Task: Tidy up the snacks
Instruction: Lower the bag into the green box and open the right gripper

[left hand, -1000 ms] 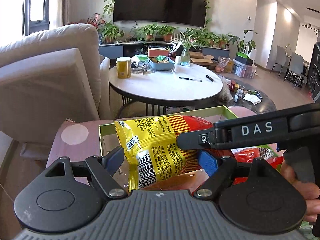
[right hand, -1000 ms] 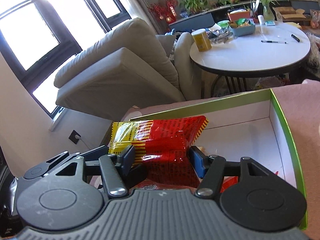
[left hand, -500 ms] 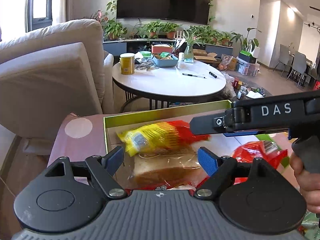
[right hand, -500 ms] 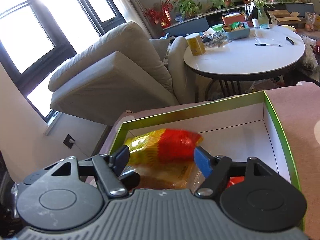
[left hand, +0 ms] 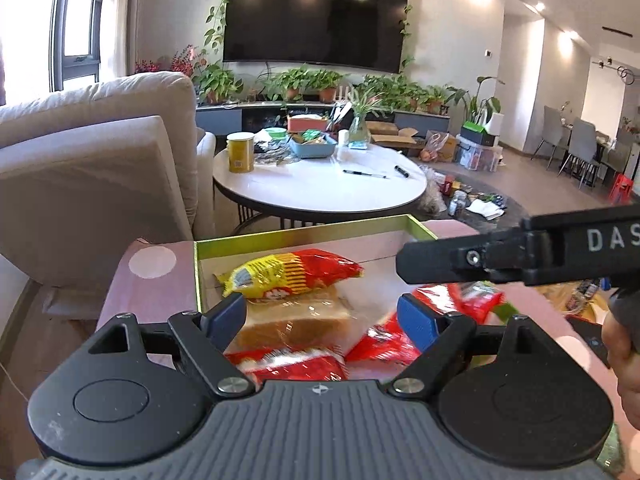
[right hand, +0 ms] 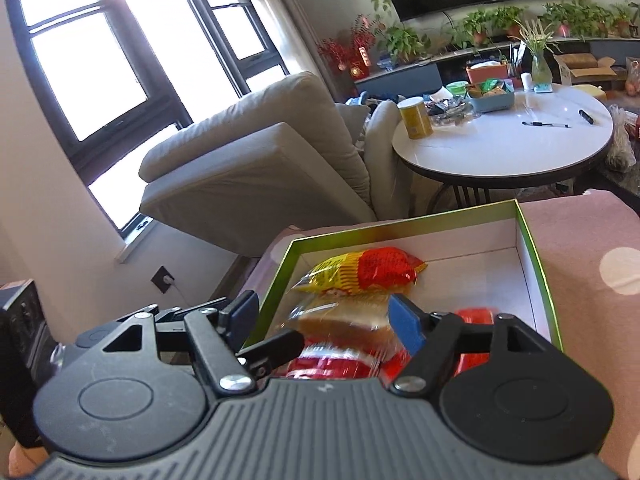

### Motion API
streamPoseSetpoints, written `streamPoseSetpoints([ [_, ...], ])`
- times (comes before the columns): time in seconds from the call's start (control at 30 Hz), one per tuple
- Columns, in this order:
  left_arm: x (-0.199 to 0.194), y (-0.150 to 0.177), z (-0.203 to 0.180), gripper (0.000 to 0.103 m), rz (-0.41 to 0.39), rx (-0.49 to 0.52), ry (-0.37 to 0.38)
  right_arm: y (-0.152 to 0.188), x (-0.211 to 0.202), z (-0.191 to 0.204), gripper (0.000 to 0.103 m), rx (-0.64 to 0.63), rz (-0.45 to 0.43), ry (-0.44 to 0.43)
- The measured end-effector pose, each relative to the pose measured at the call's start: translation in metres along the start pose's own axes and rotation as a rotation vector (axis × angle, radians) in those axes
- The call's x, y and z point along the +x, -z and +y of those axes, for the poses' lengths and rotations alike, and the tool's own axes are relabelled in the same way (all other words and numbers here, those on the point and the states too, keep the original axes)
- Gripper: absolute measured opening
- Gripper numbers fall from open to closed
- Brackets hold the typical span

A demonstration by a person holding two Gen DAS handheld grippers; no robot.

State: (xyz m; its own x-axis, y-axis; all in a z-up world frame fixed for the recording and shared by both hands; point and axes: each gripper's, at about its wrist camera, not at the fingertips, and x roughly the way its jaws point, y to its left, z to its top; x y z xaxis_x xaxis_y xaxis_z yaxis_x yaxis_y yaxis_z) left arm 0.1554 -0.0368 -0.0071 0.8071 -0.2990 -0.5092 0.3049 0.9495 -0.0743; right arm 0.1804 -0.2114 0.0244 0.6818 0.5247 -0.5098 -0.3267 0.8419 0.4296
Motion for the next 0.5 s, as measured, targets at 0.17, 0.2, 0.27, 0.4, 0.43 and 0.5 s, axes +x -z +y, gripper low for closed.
streamPoseSetpoints([
  [0.17, -0.018, 0.015, -0.016, 0.085, -0.005, 0.008, 0.022, 0.017, -0.026, 0.0, 0.069, -0.008, 0.001, -0.004],
  [0.2, -0.02, 0.018, -0.019, 0.085, -0.001, 0.009, 0.025, 0.021, -0.031, 0.0, 0.069, -0.008, 0.001, -0.001],
  [0.27, -0.025, 0.022, -0.024, 0.085, 0.006, 0.008, 0.033, 0.029, -0.039, -0.002, 0.069, -0.001, 0.001, 0.004],
  [0.4, -0.037, 0.028, -0.033, 0.085, 0.002, 0.006, 0.05, 0.041, -0.055, -0.006, 0.069, 0.015, 0.003, 0.019],
  [0.43, -0.04, 0.03, -0.035, 0.085, 0.001, 0.007, 0.055, 0.044, -0.059, -0.006, 0.069, 0.022, 0.002, 0.023],
  [0.5, -0.047, 0.033, -0.039, 0.085, 0.0, 0.011, 0.061, 0.049, -0.065, -0.008, 0.069, 0.038, 0.001, 0.028],
])
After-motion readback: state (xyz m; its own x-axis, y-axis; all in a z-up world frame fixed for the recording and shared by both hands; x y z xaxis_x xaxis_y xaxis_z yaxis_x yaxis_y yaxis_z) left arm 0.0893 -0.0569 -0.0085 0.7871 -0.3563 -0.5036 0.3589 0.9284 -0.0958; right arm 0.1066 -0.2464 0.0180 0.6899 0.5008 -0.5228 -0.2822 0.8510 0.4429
